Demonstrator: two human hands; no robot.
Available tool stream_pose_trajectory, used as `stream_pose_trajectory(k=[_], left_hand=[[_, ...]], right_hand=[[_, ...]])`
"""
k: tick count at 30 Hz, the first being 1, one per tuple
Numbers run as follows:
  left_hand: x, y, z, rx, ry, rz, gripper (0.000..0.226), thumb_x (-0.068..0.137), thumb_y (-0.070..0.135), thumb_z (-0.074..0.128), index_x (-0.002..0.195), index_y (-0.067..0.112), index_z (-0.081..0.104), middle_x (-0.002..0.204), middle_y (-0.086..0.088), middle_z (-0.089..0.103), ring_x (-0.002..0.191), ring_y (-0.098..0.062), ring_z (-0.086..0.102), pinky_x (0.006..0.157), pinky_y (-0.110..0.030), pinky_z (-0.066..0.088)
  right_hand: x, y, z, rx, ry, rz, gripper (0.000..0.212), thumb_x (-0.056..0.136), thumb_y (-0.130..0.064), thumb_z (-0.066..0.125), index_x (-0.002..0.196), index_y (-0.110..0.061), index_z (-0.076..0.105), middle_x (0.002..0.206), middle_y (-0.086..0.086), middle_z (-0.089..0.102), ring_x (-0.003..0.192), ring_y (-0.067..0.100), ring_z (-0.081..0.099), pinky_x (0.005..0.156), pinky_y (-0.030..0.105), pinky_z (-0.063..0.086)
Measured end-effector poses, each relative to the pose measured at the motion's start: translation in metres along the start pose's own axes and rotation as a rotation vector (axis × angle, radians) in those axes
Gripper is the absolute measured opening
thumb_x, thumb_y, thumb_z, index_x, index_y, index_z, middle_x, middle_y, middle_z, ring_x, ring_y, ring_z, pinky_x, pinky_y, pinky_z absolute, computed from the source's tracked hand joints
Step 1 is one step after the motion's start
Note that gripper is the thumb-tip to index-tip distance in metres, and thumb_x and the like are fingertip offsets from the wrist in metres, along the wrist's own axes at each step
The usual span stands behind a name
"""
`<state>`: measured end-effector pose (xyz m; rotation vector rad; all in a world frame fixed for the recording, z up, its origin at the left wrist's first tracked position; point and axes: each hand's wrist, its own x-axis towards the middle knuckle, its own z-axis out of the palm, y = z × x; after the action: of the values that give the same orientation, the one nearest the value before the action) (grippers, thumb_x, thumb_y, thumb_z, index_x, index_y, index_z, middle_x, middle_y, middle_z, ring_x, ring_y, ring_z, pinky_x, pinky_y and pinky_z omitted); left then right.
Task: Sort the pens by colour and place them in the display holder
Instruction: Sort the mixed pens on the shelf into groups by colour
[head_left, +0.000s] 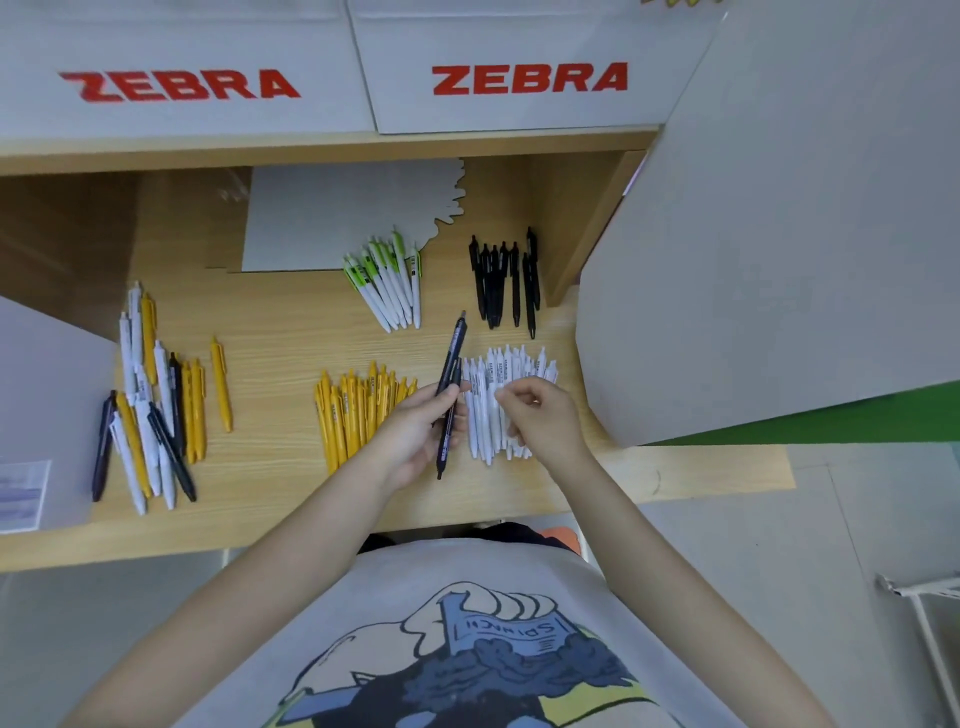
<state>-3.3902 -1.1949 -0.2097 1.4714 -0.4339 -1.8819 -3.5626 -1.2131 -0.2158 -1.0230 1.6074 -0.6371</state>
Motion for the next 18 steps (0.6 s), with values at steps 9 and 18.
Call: stream_pose_trajectory(k=[9, 18], left_hand=[[-0.019, 0.009, -0.029, 0.213, -0.139, -0.015, 0.026, 0.101, 0.018, 0.053, 0.119, 0.006, 0.067, 0.099, -0.005, 0.071, 0.088, -0.015, 0.068, 0.074, -0.022, 0.054], [-0.025, 0.016, -0.075, 0.125, 0.182, 0.064, 0.031, 0.107, 0.022, 0.043, 0.13, 0.011, 0.059, 0.088, -0.003, 0.061, 0.075, -0.014, 0.057, 0.063, -0.026, 0.046]], right_hand=[[-0.013, -0.033, 0.024, 0.176, -0.147, 0.062, 0.013, 0.091, -0.021, 0.069, 0.081, -0.012, 0.069, 0.06, -0.004, 0.057, 0.051, 0.006, 0.05, 0.053, 0.02, 0.043], [-0.017, -0.052, 0.034, 0.408, -0.044, 0.179, 0.009, 0.095, -0.011, 0.06, 0.1, -0.004, 0.064, 0.082, 0.014, 0.069, 0.071, 0.022, 0.07, 0.065, 0.027, 0.059]])
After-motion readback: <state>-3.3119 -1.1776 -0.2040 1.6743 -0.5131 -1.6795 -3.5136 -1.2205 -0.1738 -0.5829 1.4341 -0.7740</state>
